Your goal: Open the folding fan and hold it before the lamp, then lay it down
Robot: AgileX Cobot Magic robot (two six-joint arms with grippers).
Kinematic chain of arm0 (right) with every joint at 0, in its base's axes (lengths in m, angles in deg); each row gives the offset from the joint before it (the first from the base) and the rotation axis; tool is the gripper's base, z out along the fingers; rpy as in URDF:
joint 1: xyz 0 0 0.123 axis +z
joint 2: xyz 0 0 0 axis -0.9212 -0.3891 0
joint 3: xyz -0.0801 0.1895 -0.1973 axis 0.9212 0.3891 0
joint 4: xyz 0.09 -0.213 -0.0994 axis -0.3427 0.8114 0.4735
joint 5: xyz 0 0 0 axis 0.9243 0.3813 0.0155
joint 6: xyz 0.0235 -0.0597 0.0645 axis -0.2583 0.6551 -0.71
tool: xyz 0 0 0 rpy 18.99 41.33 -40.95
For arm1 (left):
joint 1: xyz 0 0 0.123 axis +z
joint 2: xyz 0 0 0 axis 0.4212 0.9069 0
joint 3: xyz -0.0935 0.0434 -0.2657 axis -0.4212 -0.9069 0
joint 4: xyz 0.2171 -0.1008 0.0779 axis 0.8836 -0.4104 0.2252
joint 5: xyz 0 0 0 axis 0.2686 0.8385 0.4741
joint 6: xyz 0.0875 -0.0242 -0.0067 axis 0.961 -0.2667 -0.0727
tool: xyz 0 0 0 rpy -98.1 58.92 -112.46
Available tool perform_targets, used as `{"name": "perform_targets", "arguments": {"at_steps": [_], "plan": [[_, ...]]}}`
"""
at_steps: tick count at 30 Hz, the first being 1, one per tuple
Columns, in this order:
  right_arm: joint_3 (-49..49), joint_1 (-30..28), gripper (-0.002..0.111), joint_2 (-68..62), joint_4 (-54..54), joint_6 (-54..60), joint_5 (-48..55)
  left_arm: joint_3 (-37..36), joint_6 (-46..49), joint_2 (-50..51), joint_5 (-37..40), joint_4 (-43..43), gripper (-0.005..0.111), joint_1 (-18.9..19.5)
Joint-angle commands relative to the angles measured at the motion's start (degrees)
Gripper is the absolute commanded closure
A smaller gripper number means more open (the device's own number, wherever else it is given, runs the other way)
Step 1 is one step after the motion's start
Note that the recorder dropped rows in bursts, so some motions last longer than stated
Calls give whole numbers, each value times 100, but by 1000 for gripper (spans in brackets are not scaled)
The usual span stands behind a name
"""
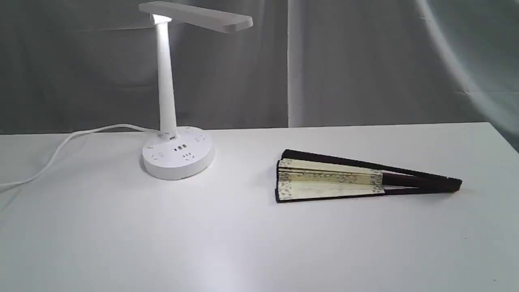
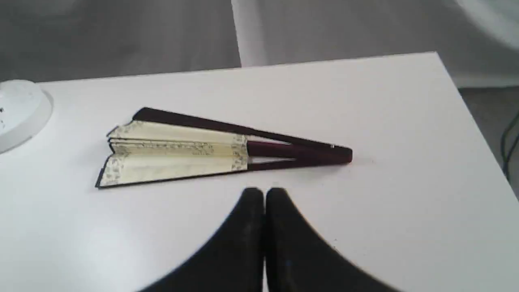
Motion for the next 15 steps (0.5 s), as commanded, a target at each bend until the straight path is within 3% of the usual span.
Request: {"name": "perform_targets", "arguments": {"at_steps": [1, 5, 11, 15], "plan": [[-433, 13, 108, -781, -59, -44, 267, 31, -11, 448, -188, -39, 104, 15], [-868, 13, 106, -1481, -59, -44, 460, 31, 496, 943, -219, -39, 103, 15], [-1477, 13, 86, -2430, -131, -32, 507, 72, 603, 1634, -275, -333, 103, 15], [-1939, 13, 80, -3101, -365, 61, 852, 378, 777, 2023, -126, -350, 103, 2]]}}
